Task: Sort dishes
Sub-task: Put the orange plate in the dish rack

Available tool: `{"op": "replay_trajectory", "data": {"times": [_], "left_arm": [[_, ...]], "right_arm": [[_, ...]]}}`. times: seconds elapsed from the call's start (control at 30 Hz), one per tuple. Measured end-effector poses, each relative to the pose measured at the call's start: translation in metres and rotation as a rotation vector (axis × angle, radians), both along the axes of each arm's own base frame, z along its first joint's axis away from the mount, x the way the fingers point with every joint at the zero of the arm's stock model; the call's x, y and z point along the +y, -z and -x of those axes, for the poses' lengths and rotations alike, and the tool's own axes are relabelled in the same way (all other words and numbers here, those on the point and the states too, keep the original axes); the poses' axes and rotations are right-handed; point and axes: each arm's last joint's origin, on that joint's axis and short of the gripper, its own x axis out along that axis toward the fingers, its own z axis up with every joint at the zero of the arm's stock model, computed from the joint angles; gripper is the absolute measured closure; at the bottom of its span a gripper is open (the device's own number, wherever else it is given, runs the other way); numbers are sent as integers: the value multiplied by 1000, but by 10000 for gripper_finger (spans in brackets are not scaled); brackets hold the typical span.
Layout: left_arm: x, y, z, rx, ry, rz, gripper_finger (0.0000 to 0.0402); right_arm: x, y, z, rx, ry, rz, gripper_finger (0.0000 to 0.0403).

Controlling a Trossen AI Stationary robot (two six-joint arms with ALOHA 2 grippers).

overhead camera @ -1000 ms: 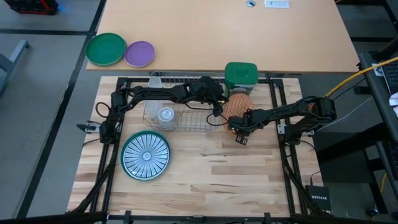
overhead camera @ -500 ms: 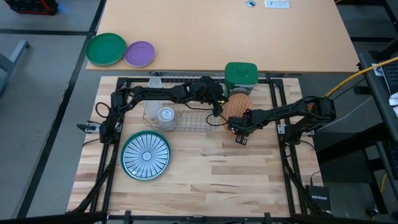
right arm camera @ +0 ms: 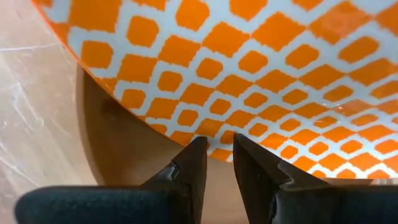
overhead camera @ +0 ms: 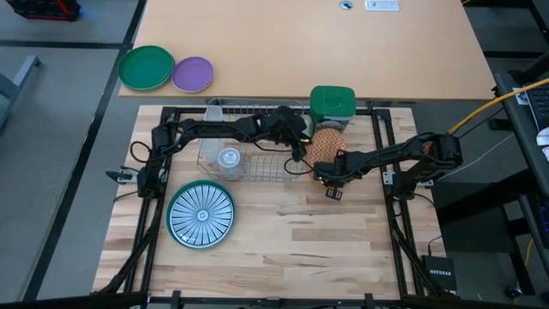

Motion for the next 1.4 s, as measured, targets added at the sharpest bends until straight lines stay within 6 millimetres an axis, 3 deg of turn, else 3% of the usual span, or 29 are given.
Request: {"op": "replay_trajectory", "data": {"times": [0.33,0.63,1.27,1.4], "left_arm": [[-4,1,0,3,8,96,273],[-4,1,0,2,-4,103,275],[-7,1,-1,4,-25,103,277],[-9,2,-1,6,-52,108,296]], "right_arm": [[-1,1,-1,30,-115,39,315],[-5,1,-2,41,-126,146,315],[-3,-2,-3,38,-185,92,315],[-2,-4,-2,36,-202,67,315]]}}
